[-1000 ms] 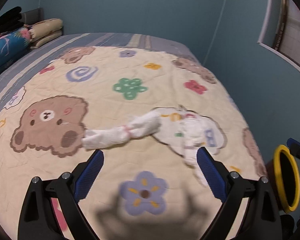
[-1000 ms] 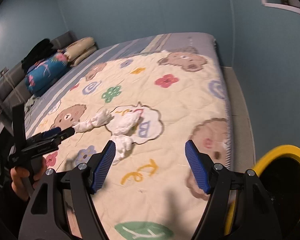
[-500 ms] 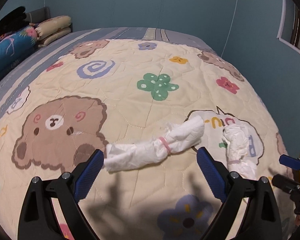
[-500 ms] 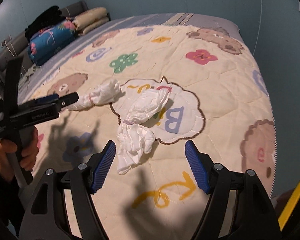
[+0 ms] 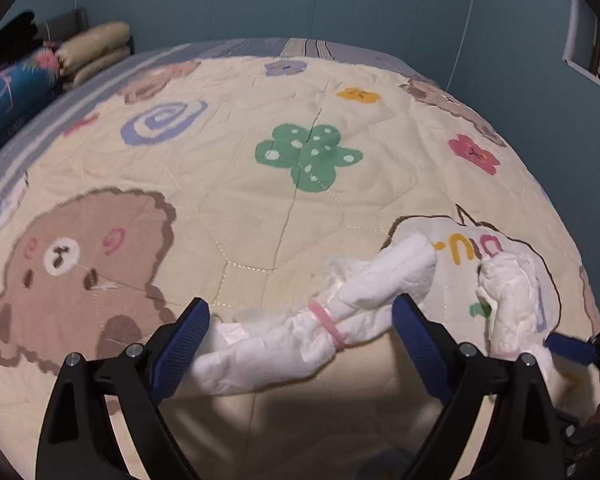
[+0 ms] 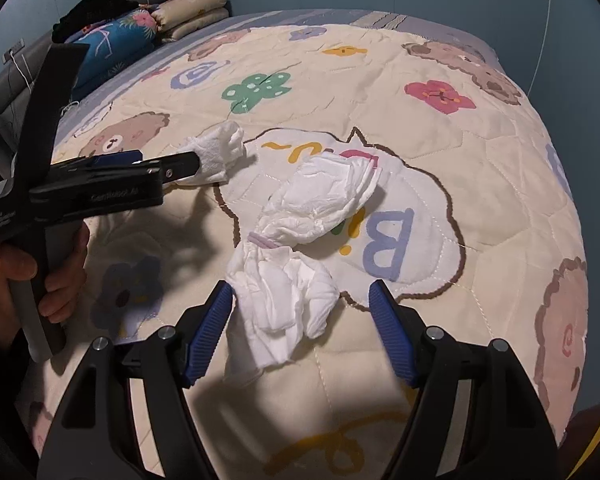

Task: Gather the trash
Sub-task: 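Grasp the rolled white tissue with the left tool while the right tool grasps the crumpled tissue, then carry both tissues over the yellow bin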

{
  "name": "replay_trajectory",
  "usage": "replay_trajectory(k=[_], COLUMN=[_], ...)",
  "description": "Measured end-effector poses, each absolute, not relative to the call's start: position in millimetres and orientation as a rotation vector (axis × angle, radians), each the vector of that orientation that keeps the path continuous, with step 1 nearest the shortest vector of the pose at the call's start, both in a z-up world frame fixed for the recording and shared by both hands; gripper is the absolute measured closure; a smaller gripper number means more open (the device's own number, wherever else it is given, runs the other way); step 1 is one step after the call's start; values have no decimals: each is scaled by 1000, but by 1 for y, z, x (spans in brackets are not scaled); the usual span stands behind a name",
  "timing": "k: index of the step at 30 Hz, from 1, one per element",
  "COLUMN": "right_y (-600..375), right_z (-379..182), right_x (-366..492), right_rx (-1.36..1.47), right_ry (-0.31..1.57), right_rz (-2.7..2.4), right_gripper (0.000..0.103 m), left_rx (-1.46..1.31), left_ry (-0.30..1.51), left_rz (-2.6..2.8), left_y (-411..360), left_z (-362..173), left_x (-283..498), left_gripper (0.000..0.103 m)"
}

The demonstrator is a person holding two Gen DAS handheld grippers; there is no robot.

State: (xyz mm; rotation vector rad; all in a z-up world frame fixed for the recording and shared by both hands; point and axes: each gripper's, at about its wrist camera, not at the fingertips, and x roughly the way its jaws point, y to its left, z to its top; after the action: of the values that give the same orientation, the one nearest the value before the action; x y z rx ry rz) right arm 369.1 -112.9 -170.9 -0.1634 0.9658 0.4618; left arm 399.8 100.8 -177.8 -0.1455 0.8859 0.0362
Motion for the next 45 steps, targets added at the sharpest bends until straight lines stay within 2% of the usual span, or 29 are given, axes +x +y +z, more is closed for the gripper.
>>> replay_trajectory(k=[1, 3, 4, 5, 7, 8, 9, 16, 31, 45], right_y=[-112, -109, -108, -108, -106, -105, -104, -108, -147, -220], right_z=[-173, -178, -179, -179, -179, -179, -179, -172, -108, -54], right_x=[370, 371, 371, 371, 370, 370, 369, 366, 330, 246], right_rx=[-166, -180, -185, -186, -176, -175, -174, -121, 8, 115], right_ry=[971, 978, 974, 967, 966, 969, 973, 984, 926, 840], right_rz=[465, 466, 466, 466, 479, 489, 497, 524, 529, 509], right_gripper=[43, 49, 55, 59, 77, 81, 83, 90, 90, 90], left_rx=[-140, -113, -97, -75, -55, -54, -50, -73, -155, -198], left_ry=[891, 896, 894, 888, 884, 885, 882, 867, 802, 727], left_rz=[34, 23, 10, 0, -16, -27, -20, -19, -76, -149], left_y=[100, 95, 92, 88, 84, 82, 81, 83, 87, 76], left_z=[-181, -185, -186, -186, -184, -183, -182, -174, -130, -90], left_x=[401, 403, 403, 401, 401, 400, 400, 395, 340, 256], left_gripper=[22, 38, 43, 54, 70, 79, 81, 87, 87, 87])
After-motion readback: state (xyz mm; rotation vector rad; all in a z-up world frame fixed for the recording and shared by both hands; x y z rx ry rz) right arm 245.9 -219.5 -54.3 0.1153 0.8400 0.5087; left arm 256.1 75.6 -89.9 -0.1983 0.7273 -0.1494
